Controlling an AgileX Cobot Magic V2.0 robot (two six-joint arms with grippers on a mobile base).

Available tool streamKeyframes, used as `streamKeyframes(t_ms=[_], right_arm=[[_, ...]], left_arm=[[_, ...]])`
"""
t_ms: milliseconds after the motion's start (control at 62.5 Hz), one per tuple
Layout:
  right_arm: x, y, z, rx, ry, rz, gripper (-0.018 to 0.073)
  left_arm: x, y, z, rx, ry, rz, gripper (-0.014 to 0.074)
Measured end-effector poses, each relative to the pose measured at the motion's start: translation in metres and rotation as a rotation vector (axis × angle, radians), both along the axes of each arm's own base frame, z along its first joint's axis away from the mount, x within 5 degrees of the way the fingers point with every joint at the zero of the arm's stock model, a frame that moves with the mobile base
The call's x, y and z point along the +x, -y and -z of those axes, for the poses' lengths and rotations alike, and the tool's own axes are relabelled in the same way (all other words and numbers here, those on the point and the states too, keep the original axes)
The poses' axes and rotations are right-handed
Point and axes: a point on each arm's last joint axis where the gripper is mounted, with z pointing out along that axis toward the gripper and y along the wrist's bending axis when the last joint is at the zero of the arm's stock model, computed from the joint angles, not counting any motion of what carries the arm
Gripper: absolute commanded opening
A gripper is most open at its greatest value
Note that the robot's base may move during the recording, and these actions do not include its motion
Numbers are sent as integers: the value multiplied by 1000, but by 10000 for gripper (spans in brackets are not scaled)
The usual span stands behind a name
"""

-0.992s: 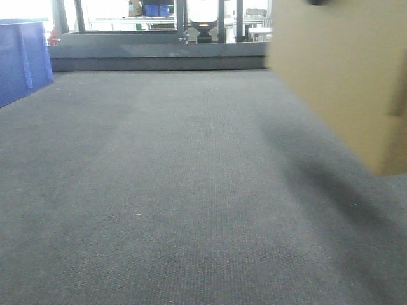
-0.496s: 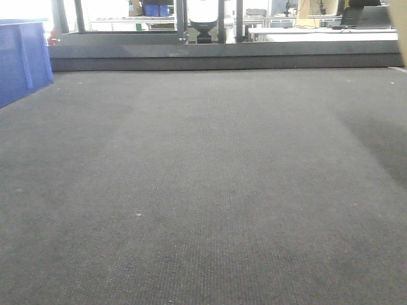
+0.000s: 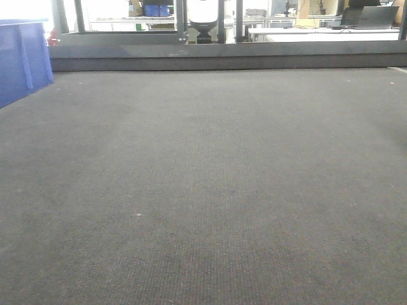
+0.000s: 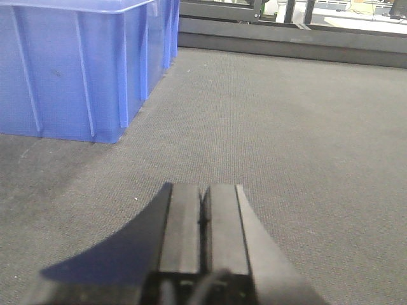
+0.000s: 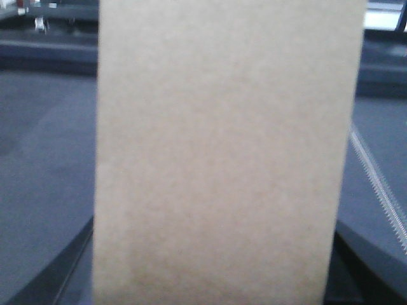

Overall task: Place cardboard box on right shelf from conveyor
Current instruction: 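Drive away from the conveyor holding the box in the right gripper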

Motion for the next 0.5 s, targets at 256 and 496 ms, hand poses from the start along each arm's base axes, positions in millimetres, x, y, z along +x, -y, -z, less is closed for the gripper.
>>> streamKeyframes(t_ms=[256,496], right_arm=[[-6,1,-1,0,26,2,361],[-5,1,2,-1,19,2,361]], left_arm=[[0,0,0,0,0,0,-119],[0,0,0,0,0,0,-119]])
